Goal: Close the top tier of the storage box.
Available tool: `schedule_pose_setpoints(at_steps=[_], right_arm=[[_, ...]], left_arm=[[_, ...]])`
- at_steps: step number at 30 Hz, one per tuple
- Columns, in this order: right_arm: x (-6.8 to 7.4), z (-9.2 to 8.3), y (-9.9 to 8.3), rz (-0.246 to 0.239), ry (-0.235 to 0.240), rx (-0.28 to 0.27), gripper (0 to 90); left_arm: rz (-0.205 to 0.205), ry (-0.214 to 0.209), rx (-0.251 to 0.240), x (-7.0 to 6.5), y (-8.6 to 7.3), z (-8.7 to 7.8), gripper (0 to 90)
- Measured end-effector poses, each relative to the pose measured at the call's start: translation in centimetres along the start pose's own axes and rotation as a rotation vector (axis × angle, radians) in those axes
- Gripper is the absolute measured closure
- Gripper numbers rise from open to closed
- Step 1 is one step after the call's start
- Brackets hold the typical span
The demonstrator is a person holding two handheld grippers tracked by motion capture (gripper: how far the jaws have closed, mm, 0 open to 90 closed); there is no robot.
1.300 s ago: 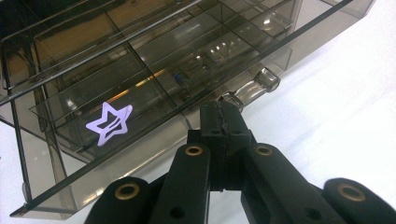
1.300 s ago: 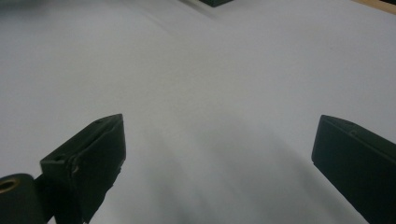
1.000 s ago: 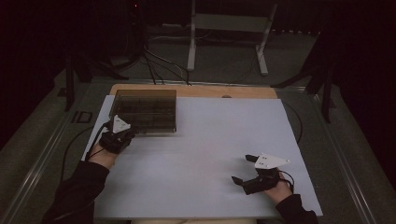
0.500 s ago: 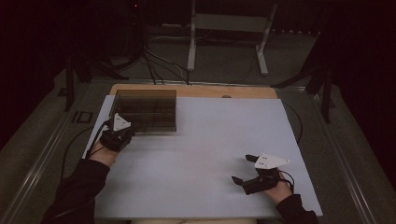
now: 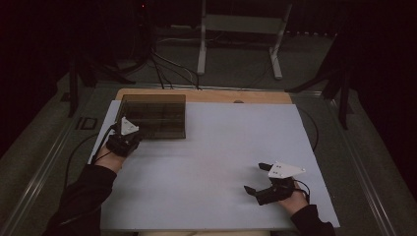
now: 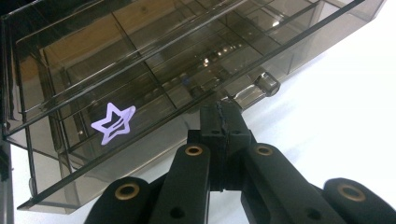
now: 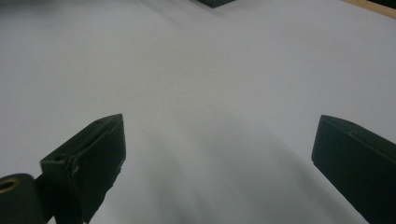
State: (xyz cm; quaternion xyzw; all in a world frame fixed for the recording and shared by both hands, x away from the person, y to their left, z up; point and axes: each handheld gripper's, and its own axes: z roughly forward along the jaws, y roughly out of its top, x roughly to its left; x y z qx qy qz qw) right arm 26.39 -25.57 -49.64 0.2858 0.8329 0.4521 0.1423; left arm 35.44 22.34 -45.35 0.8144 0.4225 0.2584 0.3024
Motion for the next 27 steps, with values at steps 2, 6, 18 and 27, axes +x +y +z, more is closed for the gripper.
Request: schedule_pose_setpoints(at_steps=[2, 6, 18, 27], right_arm=[[0.0, -0.01, 0.01, -0.001, -0.001, 0.001, 2.9], [0.01, -0.02, 0.06, -0.006, -0.004, 0.002, 2.9], [0.02, -0.08, 0.03, -0.002, -0.002, -0.002, 2.9], [-0.02, -0.06, 0.05, -0.001, -0.003, -0.001, 2.9]], left_arm=[[0.0, 0.001, -0.001, 0.04, 0.06, 0.09, 90.0], [0.001, 0.002, -0.002, 0.2, 0.13, 0.21, 90.0], [0.003, 0.014, 0.005, 0.2, 0.33, 0.57, 90.0], [0.002, 0.016, 0.01, 0.51, 0.57, 0.96, 90.0]])
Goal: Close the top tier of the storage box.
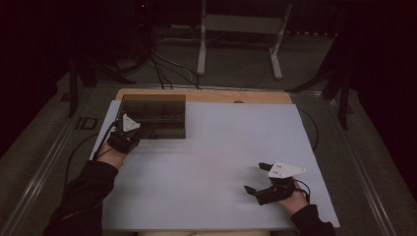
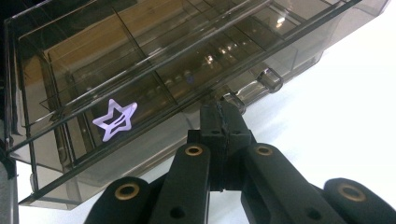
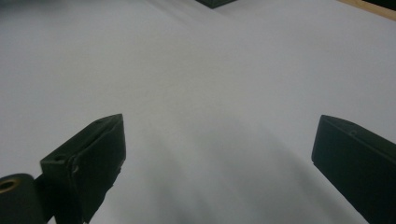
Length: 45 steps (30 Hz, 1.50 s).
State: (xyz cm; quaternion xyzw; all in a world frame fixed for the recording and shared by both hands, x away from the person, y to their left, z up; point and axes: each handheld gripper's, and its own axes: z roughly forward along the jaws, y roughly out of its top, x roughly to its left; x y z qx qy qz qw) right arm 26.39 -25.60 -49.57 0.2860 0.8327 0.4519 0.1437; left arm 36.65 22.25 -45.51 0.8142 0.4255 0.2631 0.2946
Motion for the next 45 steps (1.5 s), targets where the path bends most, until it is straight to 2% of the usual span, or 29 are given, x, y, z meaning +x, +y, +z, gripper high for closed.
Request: schedule_pose_setpoints(at_steps=[20, 29, 35, 45], right_arm=[[-0.1, 0.0, 0.0, 0.003, 0.002, 0.002, 2.9], [-0.1, -0.1, 0.0, -0.001, 0.001, -0.003, 2.9], [-0.1, -0.1, 0.0, 0.001, 0.003, 0.0, 2.9], [-0.1, -0.1, -0.1, -0.001, 0.002, 0.0, 2.9]], left_arm=[[-0.002, 0.02, 0.01, 0.2, 0.6, 0.6, 90.0], [-0.036, 0.019, 0.003, 0.5, 0.7, 1.1, 90.0], [-0.014, 0.035, 0.014, 0.6, 1.0, 1.3, 90.0], [-0.023, 0.041, 0.013, 0.7, 1.2, 1.6, 90.0]])
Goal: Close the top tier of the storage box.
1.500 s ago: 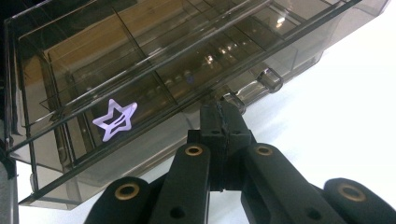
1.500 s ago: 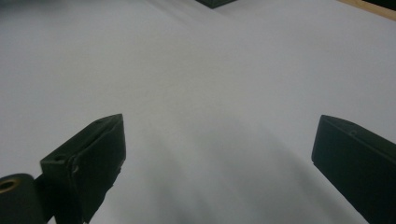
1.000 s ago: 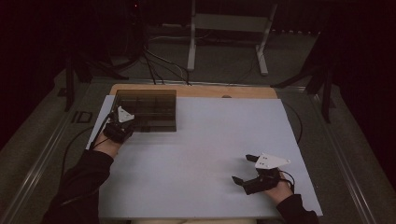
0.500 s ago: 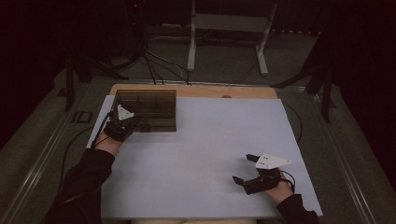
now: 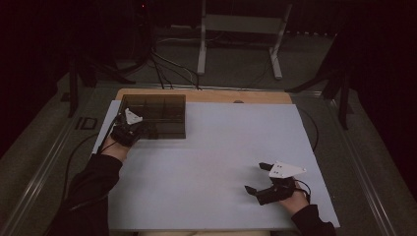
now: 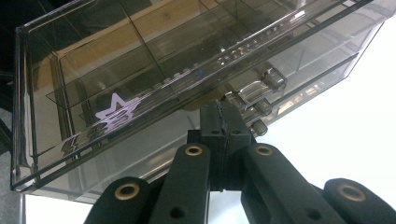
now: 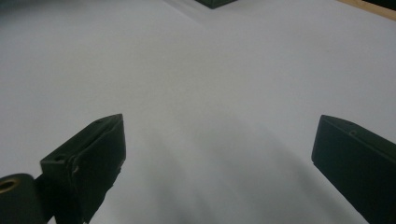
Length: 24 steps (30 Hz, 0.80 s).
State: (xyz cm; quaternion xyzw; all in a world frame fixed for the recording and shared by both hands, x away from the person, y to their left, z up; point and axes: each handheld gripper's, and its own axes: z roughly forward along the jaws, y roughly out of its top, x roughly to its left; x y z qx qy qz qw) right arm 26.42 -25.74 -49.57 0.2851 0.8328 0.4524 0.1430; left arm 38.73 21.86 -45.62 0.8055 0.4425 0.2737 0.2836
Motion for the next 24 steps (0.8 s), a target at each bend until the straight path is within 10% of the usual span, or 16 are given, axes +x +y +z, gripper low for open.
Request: schedule_pose_setpoints(at_steps=[24], right_arm=[[-0.04, 0.02, -0.03, -0.001, -0.003, 0.002, 2.9]], left_arm=[[0.013, 0.009, 0.009, 0.2, 0.43, 0.4, 90.0]])
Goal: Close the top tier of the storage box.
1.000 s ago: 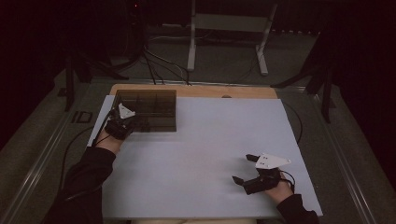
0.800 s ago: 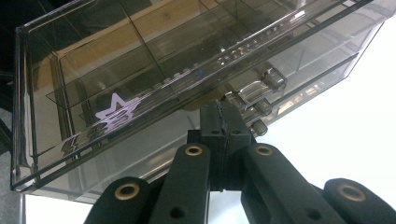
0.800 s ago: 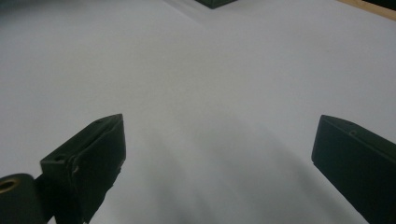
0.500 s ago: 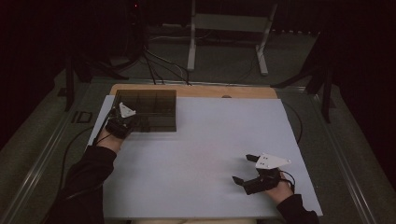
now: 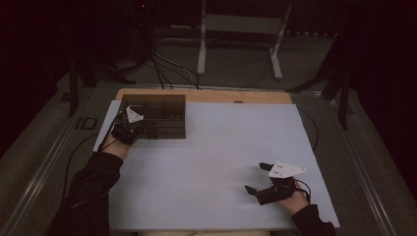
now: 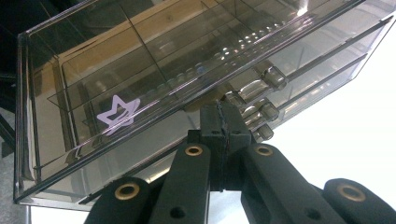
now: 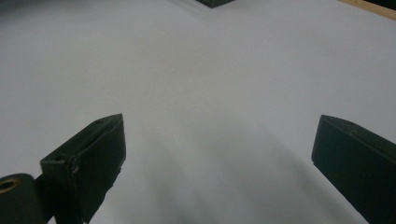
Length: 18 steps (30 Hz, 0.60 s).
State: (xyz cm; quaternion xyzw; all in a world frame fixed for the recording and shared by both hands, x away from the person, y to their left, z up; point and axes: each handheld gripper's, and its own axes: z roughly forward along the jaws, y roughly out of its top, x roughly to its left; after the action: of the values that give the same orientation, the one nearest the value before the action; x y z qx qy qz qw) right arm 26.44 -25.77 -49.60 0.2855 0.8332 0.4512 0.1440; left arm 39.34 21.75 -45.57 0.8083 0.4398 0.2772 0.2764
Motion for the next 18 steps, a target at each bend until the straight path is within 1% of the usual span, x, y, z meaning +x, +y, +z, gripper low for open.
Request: schedule_pose_setpoints(at_steps=[3, 5, 7, 11, 12, 15, 16, 18], right_arm=[[0.0, 0.01, -0.01, -0.001, 0.0, 0.002, 2.9], [-0.01, -0.04, -0.02, 0.002, 0.002, -0.003, 2.9], [-0.02, -0.06, -0.01, 0.002, 0.0, -0.003, 2.9], [-0.02, -0.08, -0.02, 0.002, -0.002, -0.001, 2.9], [-0.02, -0.08, -0.02, 0.004, 0.0, -0.002, 2.9], [-0.01, -0.04, -0.02, 0.001, 0.0, 0.002, 2.9], [0.0, -0.04, -0.02, 0.001, 0.001, 0.002, 2.9], [0.01, -0.03, 0.0, 0.001, 0.001, 0.002, 2.9]], left_arm=[[-0.002, 0.003, -0.002, -0.02, -0.01, 0.02, 90.0], [-0.017, -0.004, -0.01, 0.03, -0.1, 0.04, 90.0], [-0.019, -0.006, -0.009, 0.05, -0.12, 0.03, 90.0], [-0.02, -0.008, -0.014, -0.02, -0.2, -0.26, 90.0], [-0.031, -0.015, -0.015, 0.01, -0.27, -0.5, 90.0], [-0.039, -0.023, -0.008, 0.07, -0.44, -0.77, 90.0], [-0.03, -0.021, -0.001, 0.11, -0.48, -0.88, 90.0], [-0.035, -0.02, -0.005, 0.09, -0.51, -0.96, 90.0]])
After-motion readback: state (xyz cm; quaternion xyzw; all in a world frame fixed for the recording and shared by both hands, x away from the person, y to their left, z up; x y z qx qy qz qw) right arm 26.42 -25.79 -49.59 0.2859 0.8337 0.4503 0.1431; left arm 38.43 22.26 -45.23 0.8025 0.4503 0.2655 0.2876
